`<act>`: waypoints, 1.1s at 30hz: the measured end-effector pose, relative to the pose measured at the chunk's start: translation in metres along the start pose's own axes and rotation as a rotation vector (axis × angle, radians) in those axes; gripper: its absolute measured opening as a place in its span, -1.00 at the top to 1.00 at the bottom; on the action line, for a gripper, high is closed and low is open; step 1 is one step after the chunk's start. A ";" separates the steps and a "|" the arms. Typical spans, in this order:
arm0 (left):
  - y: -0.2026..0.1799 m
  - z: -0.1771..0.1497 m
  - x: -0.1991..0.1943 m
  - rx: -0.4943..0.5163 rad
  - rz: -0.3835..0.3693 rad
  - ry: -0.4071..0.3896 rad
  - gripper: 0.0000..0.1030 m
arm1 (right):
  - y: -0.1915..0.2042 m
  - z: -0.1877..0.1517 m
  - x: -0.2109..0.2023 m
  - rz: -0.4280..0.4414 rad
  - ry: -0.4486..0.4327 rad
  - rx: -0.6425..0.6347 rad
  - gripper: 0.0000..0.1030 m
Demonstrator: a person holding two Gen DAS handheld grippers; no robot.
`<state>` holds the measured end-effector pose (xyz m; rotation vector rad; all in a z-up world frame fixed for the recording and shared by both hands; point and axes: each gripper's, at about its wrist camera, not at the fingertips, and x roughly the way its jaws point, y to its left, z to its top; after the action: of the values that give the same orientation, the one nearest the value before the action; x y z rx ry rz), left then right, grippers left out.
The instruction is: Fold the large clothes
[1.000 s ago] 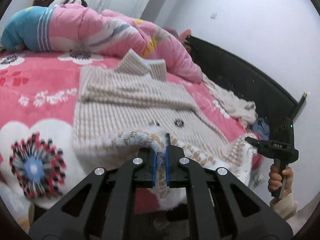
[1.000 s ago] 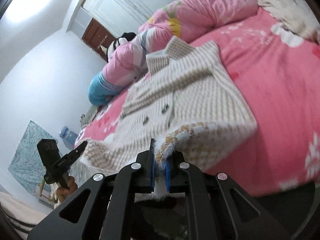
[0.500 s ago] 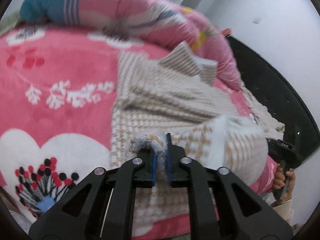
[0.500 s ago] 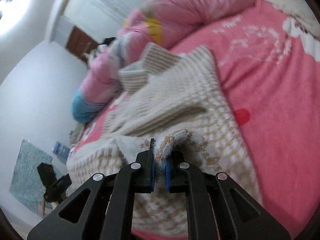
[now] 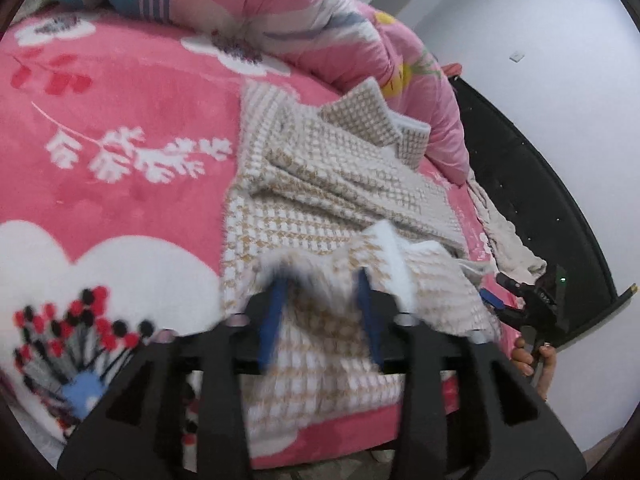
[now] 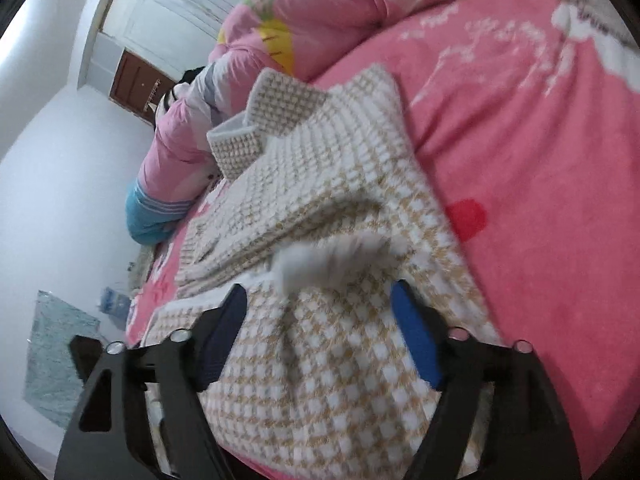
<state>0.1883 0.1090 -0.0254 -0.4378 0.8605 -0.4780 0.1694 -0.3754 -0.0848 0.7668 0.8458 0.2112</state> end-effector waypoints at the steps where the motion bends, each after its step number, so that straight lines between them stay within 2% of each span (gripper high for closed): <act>1: -0.001 -0.002 -0.007 0.009 0.007 -0.021 -0.03 | 0.000 -0.001 -0.005 0.002 -0.003 0.003 -0.43; 4: -0.003 -0.011 -0.028 0.021 -0.007 -0.049 -0.03 | -0.001 -0.013 -0.025 -0.003 -0.019 0.007 -0.43; 7: -0.012 -0.026 -0.038 0.045 -0.042 -0.035 -0.05 | -0.004 -0.031 -0.047 -0.003 -0.037 0.018 -0.43; 13: -0.029 -0.069 -0.026 0.072 -0.162 0.076 -0.29 | -0.014 -0.077 -0.080 0.011 -0.050 0.056 -0.43; 15: -0.027 -0.079 -0.014 0.047 -0.167 0.120 -0.34 | -0.018 -0.089 -0.078 0.026 -0.027 0.076 -0.43; 18: -0.010 -0.088 0.007 -0.056 -0.176 0.161 -0.34 | -0.027 -0.097 -0.060 0.004 0.010 0.116 -0.43; 21: 0.012 -0.084 0.019 -0.167 -0.184 0.139 -0.34 | -0.036 -0.094 -0.050 0.009 -0.002 0.132 -0.43; 24: 0.022 -0.077 0.017 -0.206 -0.193 0.076 -0.34 | -0.043 -0.086 -0.041 0.030 -0.033 0.150 -0.43; 29: 0.035 -0.072 0.027 -0.304 -0.221 0.023 -0.34 | -0.044 -0.070 -0.030 0.021 -0.069 0.141 -0.42; 31: 0.032 -0.069 0.030 -0.310 -0.203 -0.006 -0.31 | -0.042 -0.062 -0.023 -0.007 -0.093 0.124 -0.42; 33: 0.026 -0.067 0.033 -0.292 -0.151 -0.032 -0.28 | -0.037 -0.058 -0.016 -0.054 -0.115 0.087 -0.40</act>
<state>0.1590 0.1001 -0.0975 -0.7814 0.8728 -0.4842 0.1110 -0.3790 -0.1247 0.8289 0.7693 0.0816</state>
